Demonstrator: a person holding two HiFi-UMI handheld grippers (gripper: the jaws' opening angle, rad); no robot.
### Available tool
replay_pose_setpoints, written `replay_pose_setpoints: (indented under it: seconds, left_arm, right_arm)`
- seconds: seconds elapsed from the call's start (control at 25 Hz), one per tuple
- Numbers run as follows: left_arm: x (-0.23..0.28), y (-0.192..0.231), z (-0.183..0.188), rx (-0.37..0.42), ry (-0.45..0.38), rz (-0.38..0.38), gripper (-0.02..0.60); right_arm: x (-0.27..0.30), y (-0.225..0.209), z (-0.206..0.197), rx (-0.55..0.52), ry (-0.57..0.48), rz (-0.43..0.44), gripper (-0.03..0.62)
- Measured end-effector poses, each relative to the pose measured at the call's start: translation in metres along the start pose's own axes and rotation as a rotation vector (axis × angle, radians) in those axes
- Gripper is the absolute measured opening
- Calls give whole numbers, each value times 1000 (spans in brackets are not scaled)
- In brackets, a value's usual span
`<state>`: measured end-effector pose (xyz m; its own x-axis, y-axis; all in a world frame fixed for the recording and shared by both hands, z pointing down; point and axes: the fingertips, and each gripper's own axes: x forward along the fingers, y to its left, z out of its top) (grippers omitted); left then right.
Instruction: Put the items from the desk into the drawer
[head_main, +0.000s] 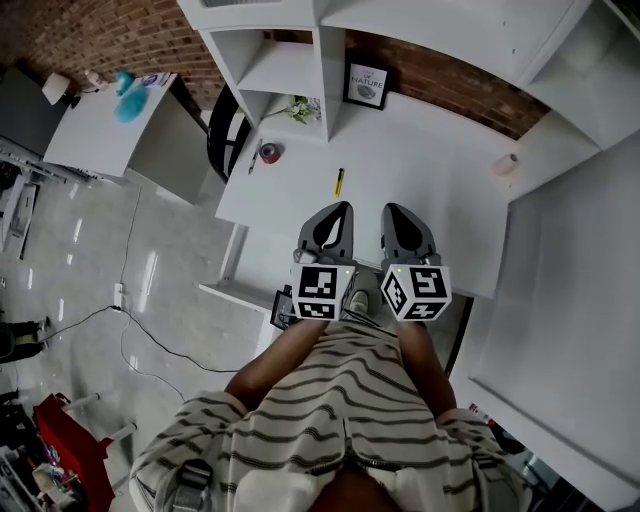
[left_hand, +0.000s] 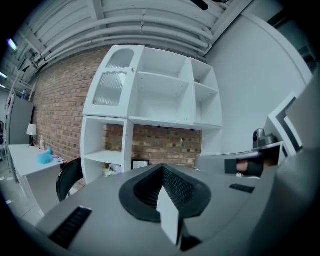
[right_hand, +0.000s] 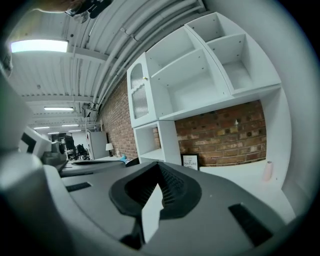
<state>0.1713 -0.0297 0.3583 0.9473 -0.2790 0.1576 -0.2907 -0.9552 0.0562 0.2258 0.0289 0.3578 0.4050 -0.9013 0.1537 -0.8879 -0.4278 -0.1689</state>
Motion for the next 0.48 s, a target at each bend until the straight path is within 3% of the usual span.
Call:
replay_pose_setpoints:
  seconds: [0.48]
  left_arm:
    - [37,2,-4,-8,48,37,6]
  right_arm:
    - [28,-33,-9,38,52,22,11]
